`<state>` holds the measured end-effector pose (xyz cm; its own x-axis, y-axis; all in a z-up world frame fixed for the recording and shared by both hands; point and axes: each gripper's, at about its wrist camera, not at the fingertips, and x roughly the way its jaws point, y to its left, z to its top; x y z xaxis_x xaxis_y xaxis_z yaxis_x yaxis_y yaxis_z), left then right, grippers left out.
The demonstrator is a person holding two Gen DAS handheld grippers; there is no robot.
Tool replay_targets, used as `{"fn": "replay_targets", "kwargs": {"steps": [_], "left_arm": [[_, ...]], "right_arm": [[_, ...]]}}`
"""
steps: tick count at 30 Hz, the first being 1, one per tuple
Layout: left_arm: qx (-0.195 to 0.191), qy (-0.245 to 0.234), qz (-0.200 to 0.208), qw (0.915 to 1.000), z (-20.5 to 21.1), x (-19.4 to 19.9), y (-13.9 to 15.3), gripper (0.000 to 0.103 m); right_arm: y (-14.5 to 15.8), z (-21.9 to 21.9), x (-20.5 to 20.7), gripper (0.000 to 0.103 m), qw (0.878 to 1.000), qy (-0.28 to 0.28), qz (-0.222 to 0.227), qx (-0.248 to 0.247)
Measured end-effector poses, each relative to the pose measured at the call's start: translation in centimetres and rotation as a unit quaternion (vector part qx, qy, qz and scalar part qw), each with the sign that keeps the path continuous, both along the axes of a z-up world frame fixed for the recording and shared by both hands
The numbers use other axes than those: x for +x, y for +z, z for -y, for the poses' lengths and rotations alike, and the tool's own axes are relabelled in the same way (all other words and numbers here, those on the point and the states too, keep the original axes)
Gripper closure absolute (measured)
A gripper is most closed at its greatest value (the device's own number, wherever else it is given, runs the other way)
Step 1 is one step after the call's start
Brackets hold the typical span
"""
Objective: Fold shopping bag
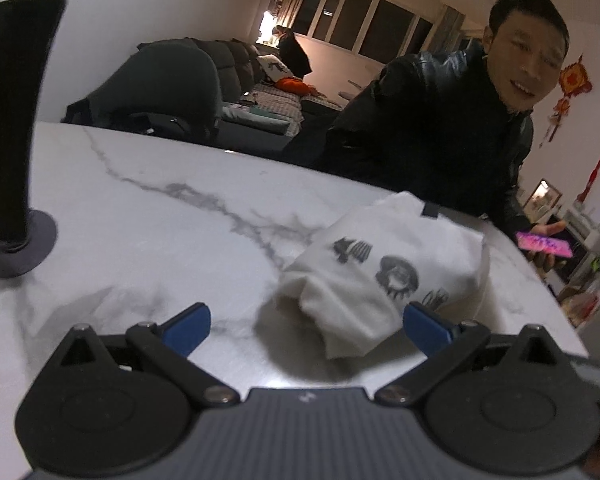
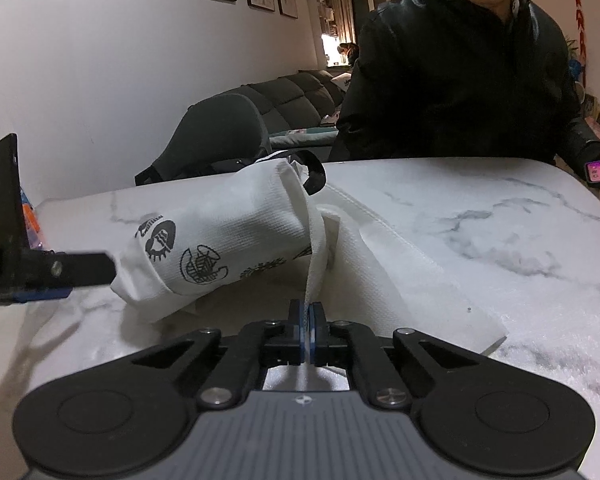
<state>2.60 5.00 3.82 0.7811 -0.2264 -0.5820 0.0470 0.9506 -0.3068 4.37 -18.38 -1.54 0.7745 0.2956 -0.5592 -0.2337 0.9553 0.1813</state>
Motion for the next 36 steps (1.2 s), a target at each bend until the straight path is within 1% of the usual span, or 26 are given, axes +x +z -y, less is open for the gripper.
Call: {"fn": "replay_targets", "kwargs": {"steps": [1, 4, 7, 9, 10, 11, 12, 13, 14, 15, 16, 17, 18, 19, 21, 25, 26, 31, 36], "left_arm": [[-0.003, -0.003, 0.000, 1.0000, 0.1, 0.4, 0.1, 0.001], [-0.016, -0.009, -0.005, 0.9998, 0.2, 1.4, 0.3, 0.007], [-0.045, -0.011, -0.020, 0.9987, -0.3, 2.7, -0.1, 0.016], [-0.065, -0.010, -0.032, 0.9973, -0.7, 3.4, -0.5, 0.028], [-0.076, -0.010, -0.038, 0.9963, -0.9, 3.7, -0.8, 0.031], [-0.087, -0.011, -0.045, 0.9952, -1.1, 3.9, -1.0, 0.034], [-0.098, -0.011, -0.050, 0.9939, -1.2, 4.2, -1.3, 0.036], [-0.107, -0.011, -0.052, 0.9929, -1.4, 4.4, -1.5, 0.037], [-0.113, -0.011, -0.052, 0.9922, -1.5, 4.5, -1.7, 0.043], [-0.118, -0.013, -0.050, 0.9917, -1.6, 4.6, -1.8, 0.051], [-0.122, -0.017, -0.047, 0.9913, -1.6, 4.5, -1.9, 0.055], [-0.124, -0.020, -0.043, 0.9911, -1.6, 4.5, -1.9, 0.062], [-0.122, -0.023, -0.039, 0.9915, -1.5, 4.5, -1.9, 0.069], [-0.119, -0.027, -0.034, 0.9919, -1.4, 4.4, -1.8, 0.071], [-0.111, -0.038, -0.026, 0.9928, -1.0, 4.3, -1.8, 0.081], [-0.100, -0.065, -0.006, 0.9928, -0.2, 3.9, -1.4, 0.088], [-0.097, -0.072, 0.001, 0.9926, 0.0, 3.7, -1.3, 0.093], [-0.068, -0.111, 0.034, 0.9909, 1.2, 2.2, -0.6, 0.093], [-0.028, -0.152, 0.069, 0.9855, 3.0, -0.2, 0.4, 0.093]], "right_arm": [[0.1, 0.1, -0.1, 0.099, 1.000, 0.000, 0.000, 0.001], [0.4, 0.5, -0.3, 0.099, 1.000, 0.002, -0.001, 0.006], [1.0, 1.0, -0.6, 0.099, 1.000, 0.004, -0.005, 0.021], [1.4, 1.5, -0.8, 0.095, 0.999, 0.008, -0.007, 0.034], [1.6, 1.7, -0.9, 0.090, 0.999, 0.009, -0.007, 0.040], [1.9, 1.8, -1.0, 0.083, 0.999, 0.010, -0.007, 0.044], [2.1, 2.0, -1.0, 0.080, 0.999, 0.010, -0.007, 0.047], [2.2, 2.0, -1.1, 0.073, 0.999, 0.010, -0.007, 0.049], [2.4, 2.1, -1.1, 0.070, 0.999, 0.010, -0.005, 0.051], [2.6, 2.1, -1.2, 0.070, 0.999, 0.010, -0.003, 0.052], [2.7, 2.2, -1.3, 0.069, 0.999, 0.011, -0.001, 0.053], [2.9, 2.2, -1.4, 0.067, 0.998, 0.011, 0.000, 0.055], [3.0, 2.1, -1.5, 0.066, 0.998, 0.012, 0.000, 0.057], [3.1, 2.1, -1.5, 0.064, 0.998, 0.013, 0.000, 0.058], [3.2, 2.0, -1.6, 0.062, 0.998, 0.016, 0.000, 0.060], [3.6, 1.8, -1.8, 0.058, 0.998, 0.020, 0.005, 0.060], [3.8, 1.8, -1.9, 0.057, 0.998, 0.020, 0.007, 0.060], [4.5, 2.1, -2.3, 0.051, 0.997, 0.016, 0.018, 0.070], [4.9, 2.7, -2.5, 0.045, 0.996, 0.010, 0.016, 0.085]]}}
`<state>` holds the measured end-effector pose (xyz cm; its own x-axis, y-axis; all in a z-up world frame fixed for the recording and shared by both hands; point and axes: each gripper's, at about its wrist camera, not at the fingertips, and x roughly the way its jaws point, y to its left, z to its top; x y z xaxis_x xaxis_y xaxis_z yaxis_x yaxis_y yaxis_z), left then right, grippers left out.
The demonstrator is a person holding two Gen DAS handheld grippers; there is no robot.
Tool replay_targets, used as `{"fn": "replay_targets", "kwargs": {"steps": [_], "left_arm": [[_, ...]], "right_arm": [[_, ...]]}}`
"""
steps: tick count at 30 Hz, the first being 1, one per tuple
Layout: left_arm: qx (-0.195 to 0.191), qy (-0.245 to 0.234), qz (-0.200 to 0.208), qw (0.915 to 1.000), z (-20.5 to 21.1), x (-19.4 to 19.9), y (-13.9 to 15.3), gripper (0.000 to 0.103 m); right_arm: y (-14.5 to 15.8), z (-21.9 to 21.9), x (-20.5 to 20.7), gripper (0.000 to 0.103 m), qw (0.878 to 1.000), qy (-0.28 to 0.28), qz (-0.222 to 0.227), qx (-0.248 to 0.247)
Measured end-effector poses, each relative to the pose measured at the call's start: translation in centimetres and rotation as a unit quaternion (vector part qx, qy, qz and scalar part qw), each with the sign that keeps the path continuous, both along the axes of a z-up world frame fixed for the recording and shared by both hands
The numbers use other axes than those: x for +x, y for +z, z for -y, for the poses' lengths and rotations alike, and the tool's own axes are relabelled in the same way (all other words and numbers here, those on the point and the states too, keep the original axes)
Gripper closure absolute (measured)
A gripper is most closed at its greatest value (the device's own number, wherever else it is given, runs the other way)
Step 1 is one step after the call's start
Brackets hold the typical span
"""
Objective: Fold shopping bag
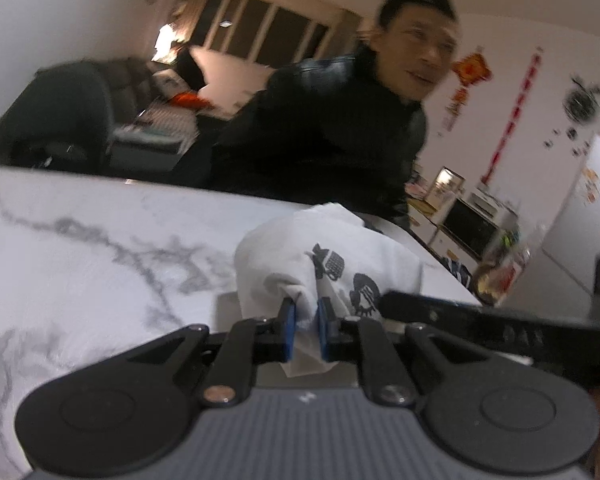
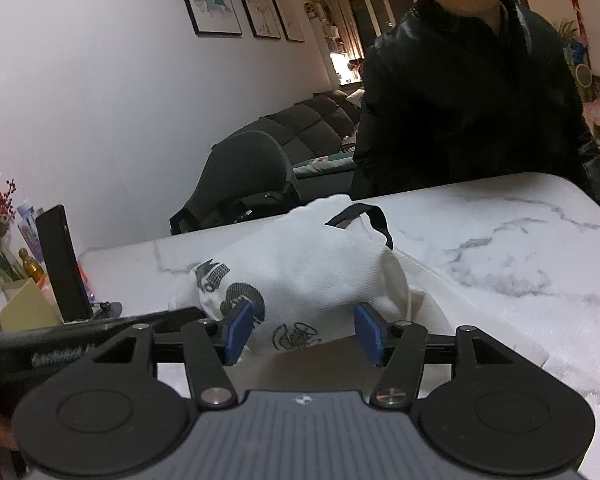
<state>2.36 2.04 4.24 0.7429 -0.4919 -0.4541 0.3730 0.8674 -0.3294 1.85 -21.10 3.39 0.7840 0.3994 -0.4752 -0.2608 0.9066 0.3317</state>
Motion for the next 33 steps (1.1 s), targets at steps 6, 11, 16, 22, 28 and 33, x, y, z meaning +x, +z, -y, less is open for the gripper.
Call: {"fn": "replay_targets", "kwargs": {"steps": [6, 11, 16, 22, 28, 33], "left_arm": [[0.028, -0.039, 0.034, 0.9983, 1.4, -2.2, 0.4, 0.093], [0.051, -0.069, 0.061, 0.9945, 2.7, -3.8, 0.7, 0.093], [0.074, -0.099, 0.081, 0.9890, 4.2, -5.1, 0.7, 0.093], [0.119, -0.144, 0.118, 0.9753, 6.6, -7.3, 0.4, 0.094], [0.154, -0.167, 0.133, 0.9647, 8.5, -8.6, -0.2, 0.093], [0.155, -0.168, 0.117, 0.9664, 8.6, -8.6, -0.8, 0.092]], "right_arm": [[0.3, 1.5, -0.5, 0.043, 1.000, -0.010, -0.004, 0.027], [1.0, 2.6, -1.5, 0.038, 0.999, -0.014, 0.001, 0.038], [1.5, 2.8, -1.8, 0.031, 0.999, -0.013, 0.003, 0.043], [1.6, 1.8, -2.2, 0.024, 0.999, -0.006, 0.007, 0.031], [0.8, 0.9, -2.4, 0.029, 1.000, -0.003, 0.011, -0.009], [-0.1, 0.4, -2.6, 0.048, 0.999, 0.014, 0.015, -0.035]]}}
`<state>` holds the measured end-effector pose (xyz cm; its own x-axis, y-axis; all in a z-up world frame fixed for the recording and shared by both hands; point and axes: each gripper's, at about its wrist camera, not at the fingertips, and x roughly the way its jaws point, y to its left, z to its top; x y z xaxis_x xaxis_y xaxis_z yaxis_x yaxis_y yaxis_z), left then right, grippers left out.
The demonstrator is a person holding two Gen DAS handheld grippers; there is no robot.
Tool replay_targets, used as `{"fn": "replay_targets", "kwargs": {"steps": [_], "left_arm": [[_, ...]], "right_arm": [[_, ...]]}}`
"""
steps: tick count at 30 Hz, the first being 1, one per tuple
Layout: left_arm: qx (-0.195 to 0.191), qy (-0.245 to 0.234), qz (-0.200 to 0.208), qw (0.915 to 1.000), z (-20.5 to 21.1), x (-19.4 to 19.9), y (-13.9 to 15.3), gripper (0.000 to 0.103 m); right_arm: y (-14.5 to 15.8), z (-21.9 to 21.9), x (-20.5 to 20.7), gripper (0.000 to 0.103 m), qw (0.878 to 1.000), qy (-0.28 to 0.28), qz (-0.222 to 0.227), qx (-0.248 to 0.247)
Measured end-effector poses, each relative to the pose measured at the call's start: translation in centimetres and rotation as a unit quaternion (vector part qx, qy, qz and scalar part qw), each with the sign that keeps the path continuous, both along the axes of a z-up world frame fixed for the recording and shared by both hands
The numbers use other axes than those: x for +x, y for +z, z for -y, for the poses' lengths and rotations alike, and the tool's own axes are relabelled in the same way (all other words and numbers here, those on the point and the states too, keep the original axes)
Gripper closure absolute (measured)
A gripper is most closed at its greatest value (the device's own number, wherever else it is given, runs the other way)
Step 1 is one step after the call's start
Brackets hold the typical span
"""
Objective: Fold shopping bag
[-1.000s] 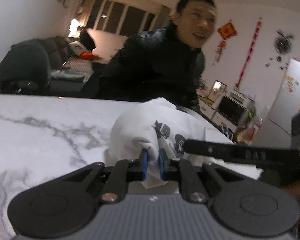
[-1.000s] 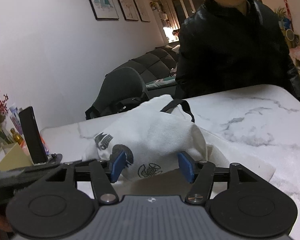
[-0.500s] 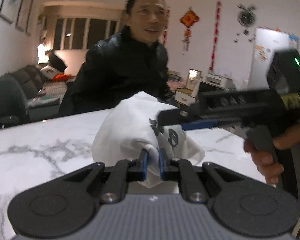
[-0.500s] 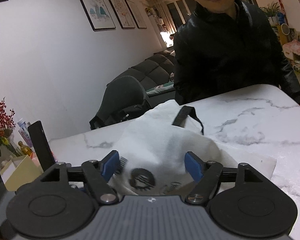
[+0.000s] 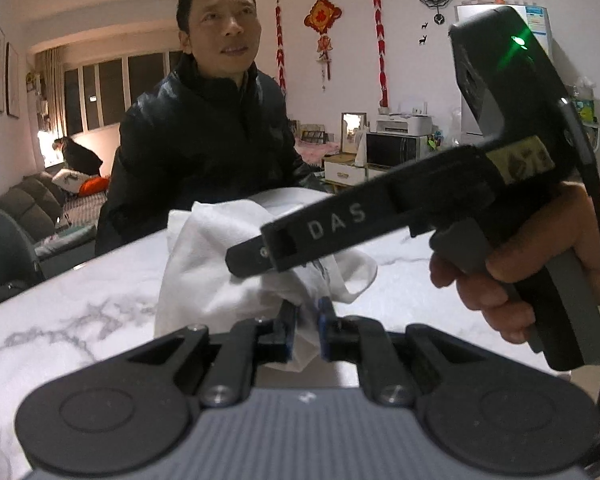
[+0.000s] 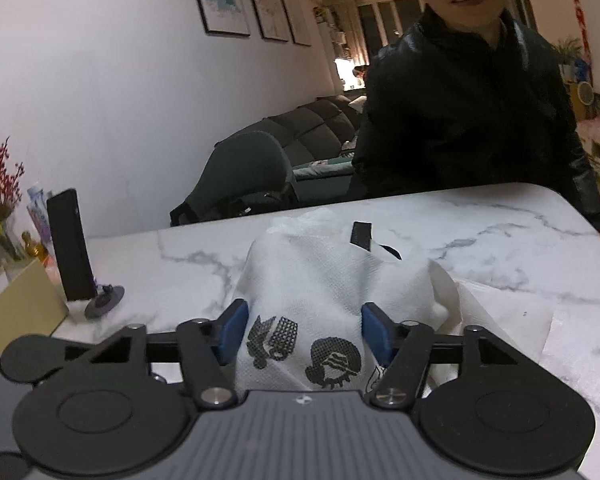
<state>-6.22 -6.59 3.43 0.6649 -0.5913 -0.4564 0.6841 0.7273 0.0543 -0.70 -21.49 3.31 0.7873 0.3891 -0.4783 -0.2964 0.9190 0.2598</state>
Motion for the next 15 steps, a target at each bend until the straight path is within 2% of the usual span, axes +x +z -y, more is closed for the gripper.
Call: {"fn": "replay_targets", "kwargs": {"steps": [4, 5, 6, 10, 12, 15], "left_arm": [[0.001, -0.008, -0.013, 0.9999, -0.5, 0.5, -0.3, 0.083], [-0.003, -0.010, -0.011, 0.9999, -0.7, 0.3, -0.2, 0.074], [-0.007, -0.012, -0.008, 0.9999, -1.0, 0.1, -0.1, 0.065], [-0.003, -0.001, 0.006, 1.0000, -2.4, -0.1, 0.3, 0.052], [-0.003, 0.016, 0.010, 0.9998, -3.4, 0.2, 0.5, 0.036], [-0.028, 0.048, -0.007, 0.9984, -5.3, 1.6, 0.7, 0.032]], "right_arm": [[-0.6, -0.2, 0.0, 0.070, 1.000, 0.009, -0.001, -0.016], [-0.8, 0.0, 0.0, 0.074, 1.000, 0.007, -0.001, -0.016], [-0.9, 0.2, -0.1, 0.075, 1.000, 0.005, 0.000, -0.012], [-0.8, 1.4, -0.4, 0.081, 1.000, 0.001, 0.002, 0.006], [-0.6, 1.8, -0.5, 0.081, 1.000, -0.001, 0.004, 0.012], [-0.4, 2.3, -0.8, 0.083, 1.000, 0.000, 0.008, 0.019]]}}
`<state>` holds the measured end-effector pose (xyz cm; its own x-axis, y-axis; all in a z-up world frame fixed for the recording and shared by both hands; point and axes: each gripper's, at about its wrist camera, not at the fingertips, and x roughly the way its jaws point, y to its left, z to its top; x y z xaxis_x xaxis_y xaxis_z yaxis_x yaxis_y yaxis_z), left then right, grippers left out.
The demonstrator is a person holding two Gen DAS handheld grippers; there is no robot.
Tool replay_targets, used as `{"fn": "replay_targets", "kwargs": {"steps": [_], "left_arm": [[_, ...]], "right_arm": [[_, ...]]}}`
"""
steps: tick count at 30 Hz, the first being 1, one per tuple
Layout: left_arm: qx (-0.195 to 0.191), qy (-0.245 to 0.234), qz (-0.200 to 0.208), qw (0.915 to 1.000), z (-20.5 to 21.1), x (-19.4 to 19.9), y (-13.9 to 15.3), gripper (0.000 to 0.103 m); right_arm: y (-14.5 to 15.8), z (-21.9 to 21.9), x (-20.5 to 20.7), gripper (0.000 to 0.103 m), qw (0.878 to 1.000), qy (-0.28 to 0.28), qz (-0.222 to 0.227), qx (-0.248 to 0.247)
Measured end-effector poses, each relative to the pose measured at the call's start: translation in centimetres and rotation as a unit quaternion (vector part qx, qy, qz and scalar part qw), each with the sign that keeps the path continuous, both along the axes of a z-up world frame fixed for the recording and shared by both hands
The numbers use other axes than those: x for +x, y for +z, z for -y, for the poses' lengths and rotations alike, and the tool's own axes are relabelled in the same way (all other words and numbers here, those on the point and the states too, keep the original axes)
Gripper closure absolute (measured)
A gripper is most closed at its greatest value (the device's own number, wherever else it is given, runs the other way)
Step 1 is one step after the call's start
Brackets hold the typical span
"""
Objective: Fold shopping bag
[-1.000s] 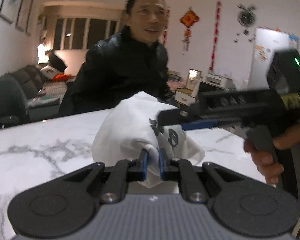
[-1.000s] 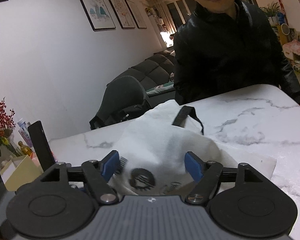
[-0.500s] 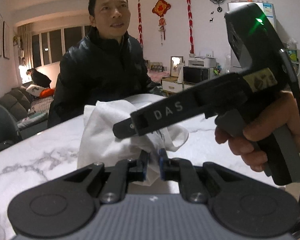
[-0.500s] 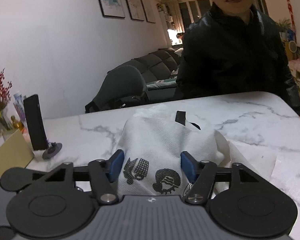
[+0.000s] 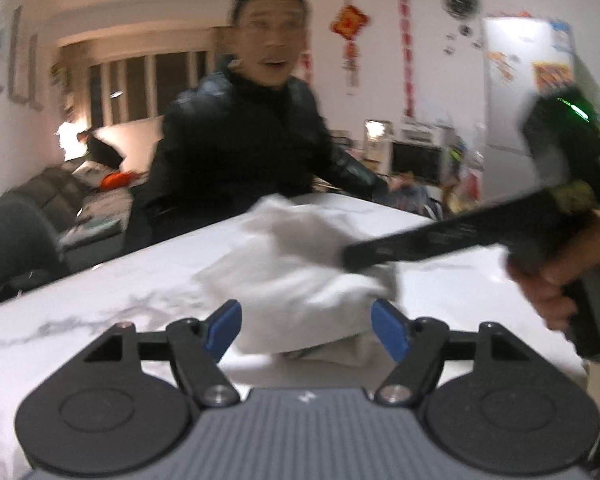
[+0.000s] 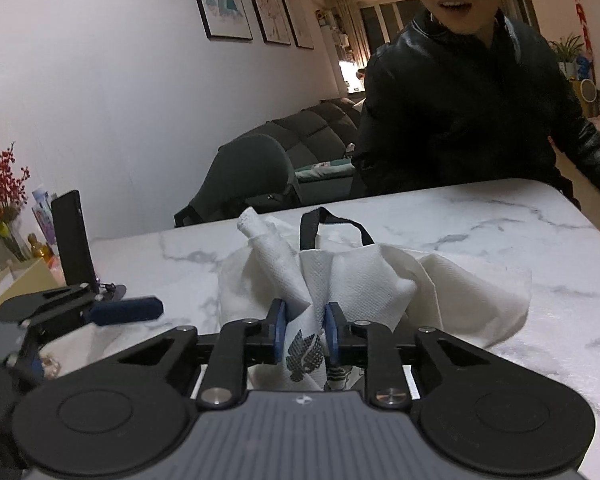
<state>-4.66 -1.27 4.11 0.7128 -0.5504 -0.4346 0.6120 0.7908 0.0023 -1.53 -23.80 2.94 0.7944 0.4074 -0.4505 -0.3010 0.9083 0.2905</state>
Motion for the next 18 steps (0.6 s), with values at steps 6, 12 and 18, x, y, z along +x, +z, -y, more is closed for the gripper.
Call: {"fn": "replay_targets", "kwargs": {"steps": [6, 12, 18], "left_arm": [[-0.062, 0.031, -0.061, 0.9958, -2.6, 3.5, -0.6, 0.029], [-0.127, 0.037, -0.095, 0.9867, -4.7, 6.2, -1.3, 0.030], [-0.155, 0.037, -0.121, 0.9798, -6.0, 7.9, -1.6, 0.057]], "right_arm": [[0.6, 0.6, -0.9, 0.084, 1.000, 0.016, 0.015, 0.013], [1.6, 0.5, -1.3, 0.084, 0.999, 0.032, 0.025, 0.022], [1.7, 0.1, -1.0, 0.084, 0.999, 0.031, 0.022, 0.027]]}}
